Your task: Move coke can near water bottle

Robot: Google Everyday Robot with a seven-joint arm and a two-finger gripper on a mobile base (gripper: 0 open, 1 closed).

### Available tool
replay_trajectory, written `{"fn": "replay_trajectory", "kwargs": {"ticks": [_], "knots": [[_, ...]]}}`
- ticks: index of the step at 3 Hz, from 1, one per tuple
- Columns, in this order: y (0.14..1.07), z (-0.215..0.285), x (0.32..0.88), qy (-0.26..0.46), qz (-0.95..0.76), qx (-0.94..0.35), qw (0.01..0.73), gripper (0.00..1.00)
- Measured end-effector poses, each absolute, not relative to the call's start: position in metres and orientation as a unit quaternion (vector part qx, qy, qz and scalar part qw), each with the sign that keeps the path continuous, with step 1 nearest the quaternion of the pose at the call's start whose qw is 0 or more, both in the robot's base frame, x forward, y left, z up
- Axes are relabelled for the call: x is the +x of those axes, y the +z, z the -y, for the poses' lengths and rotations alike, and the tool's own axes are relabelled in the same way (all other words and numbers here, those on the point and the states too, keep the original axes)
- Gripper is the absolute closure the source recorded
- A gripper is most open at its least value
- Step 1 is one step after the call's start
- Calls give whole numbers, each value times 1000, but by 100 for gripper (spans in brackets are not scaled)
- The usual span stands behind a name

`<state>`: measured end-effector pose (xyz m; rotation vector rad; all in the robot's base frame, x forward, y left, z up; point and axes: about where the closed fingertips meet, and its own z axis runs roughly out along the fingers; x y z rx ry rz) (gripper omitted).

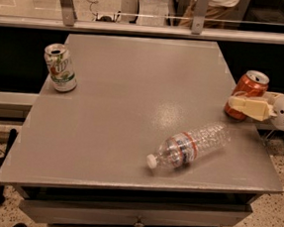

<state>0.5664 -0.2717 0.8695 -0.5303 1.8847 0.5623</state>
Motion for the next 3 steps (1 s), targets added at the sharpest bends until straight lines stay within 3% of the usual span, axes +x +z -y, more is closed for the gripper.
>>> {"fn": "replay_trajectory", "kwargs": {"ticks": [1,3], "knots": [[877,252,569,260,-778,-234,522,0],[897,227,569,290,-755,-254,530,0]]}}
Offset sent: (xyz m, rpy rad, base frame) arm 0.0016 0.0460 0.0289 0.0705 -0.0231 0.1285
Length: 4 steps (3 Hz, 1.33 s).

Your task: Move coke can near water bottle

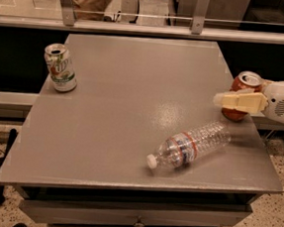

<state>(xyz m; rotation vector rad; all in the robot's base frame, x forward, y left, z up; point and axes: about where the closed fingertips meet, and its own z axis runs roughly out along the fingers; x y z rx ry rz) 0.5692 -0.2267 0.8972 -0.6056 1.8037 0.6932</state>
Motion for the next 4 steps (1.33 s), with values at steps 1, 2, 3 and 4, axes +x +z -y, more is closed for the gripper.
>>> {"fn": "replay_trajectory", "kwargs": {"ticks": [1,2,3,4], "knots": [[906,223,561,298,-747,-249,540,0],[909,232,546,272,-751,-235,553,0],[906,253,534,225,-751,-225,578,0],[912,300,521,150,-736,-238,616,0]]}}
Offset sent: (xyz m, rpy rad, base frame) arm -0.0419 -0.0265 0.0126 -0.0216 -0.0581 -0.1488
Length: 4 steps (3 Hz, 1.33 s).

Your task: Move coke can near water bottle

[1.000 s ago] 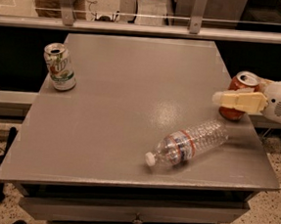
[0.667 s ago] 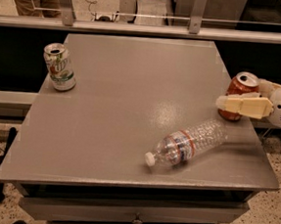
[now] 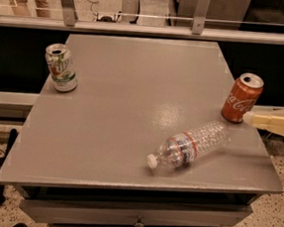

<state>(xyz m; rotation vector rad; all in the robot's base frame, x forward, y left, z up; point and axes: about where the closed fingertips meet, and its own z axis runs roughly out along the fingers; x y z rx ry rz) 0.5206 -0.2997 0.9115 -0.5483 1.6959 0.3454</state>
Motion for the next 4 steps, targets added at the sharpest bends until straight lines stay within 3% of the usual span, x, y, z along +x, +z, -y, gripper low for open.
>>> {"fn": "replay_trajectory", "kwargs": {"ticks": [2,4], "knots": [[883,279,524,141,-730,-303,597,0],[907,251,572,62,-637,-462,614,0]]}}
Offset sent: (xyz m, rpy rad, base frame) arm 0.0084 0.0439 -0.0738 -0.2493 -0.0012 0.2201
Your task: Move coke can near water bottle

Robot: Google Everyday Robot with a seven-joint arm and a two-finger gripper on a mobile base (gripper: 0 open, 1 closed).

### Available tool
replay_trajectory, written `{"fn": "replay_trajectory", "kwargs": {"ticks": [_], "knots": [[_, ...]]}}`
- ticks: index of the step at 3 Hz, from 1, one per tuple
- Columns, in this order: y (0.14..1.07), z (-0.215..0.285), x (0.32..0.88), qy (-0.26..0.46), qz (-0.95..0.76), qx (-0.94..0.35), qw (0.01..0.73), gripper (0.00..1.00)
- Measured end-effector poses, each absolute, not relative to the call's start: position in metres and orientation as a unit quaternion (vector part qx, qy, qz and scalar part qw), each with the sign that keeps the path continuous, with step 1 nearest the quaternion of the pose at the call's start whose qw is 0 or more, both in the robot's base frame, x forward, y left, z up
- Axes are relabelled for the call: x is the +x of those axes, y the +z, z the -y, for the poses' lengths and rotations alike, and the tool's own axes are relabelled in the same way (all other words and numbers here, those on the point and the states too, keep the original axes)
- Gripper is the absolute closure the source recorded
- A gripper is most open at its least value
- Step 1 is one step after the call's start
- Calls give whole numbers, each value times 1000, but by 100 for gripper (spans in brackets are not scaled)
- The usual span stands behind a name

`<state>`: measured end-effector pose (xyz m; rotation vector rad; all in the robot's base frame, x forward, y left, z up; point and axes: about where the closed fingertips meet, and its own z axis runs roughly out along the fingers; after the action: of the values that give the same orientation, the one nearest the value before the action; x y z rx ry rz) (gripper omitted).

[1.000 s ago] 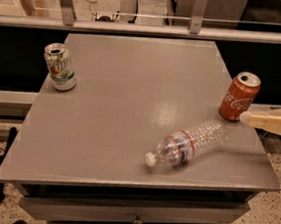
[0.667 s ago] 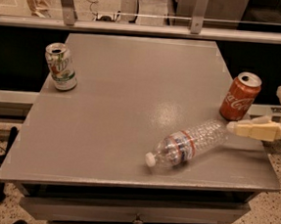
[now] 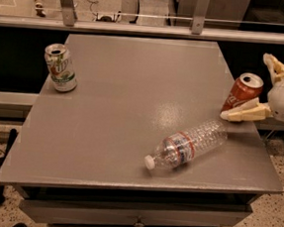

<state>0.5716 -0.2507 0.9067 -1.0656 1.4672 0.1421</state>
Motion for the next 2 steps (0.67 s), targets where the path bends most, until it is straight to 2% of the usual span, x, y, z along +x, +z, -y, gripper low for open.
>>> {"fn": "replay_trajectory", "kwargs": {"ticks": [2], "knots": [[967,248,589,-14,-565,-538,625,0]]}}
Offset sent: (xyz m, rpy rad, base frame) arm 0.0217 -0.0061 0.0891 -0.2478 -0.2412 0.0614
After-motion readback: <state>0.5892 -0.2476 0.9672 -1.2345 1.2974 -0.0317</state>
